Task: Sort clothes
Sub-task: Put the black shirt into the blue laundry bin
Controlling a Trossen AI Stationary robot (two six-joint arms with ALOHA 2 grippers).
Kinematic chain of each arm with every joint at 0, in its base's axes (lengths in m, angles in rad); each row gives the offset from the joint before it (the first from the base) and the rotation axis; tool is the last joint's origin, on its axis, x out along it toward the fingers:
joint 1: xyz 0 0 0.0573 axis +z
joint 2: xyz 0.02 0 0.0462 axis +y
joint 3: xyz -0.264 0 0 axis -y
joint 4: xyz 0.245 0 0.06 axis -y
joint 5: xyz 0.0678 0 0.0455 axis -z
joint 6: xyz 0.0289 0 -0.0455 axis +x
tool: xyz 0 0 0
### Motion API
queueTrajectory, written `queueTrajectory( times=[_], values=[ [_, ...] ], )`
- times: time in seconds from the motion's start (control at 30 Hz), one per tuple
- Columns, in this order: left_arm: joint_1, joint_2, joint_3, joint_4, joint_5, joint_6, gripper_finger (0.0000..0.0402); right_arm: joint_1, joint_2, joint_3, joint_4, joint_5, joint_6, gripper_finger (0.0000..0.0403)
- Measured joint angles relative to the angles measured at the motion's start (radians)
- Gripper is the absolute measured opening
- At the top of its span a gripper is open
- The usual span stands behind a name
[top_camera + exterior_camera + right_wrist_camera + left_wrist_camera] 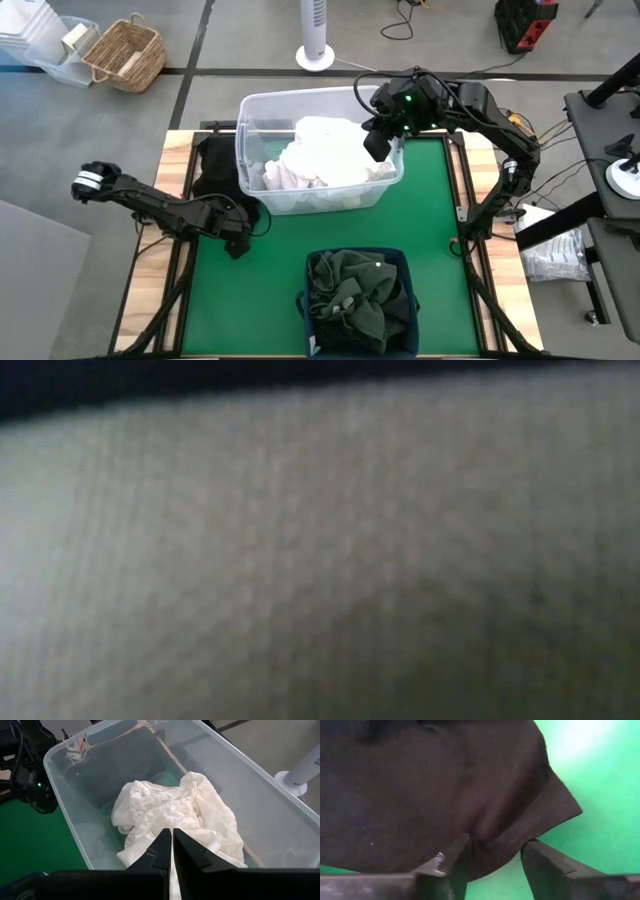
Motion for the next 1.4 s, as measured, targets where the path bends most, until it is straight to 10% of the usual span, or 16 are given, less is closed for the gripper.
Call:
queueTrajectory(
  times=[0.37,1.4],
  values=[
    [0.000,0.003,-0.002,0.028,0.015,-0.060,0.0010,0.000,0.000,0.000,-0.001,0.000,-0.006,0.0009],
    [-0.001,-0.012,0.366,-0.415,0.079,-0.127,0.0000,0.000,0.000,0.000,-0.002,0.000,-0.028,0.0009]
  ],
)
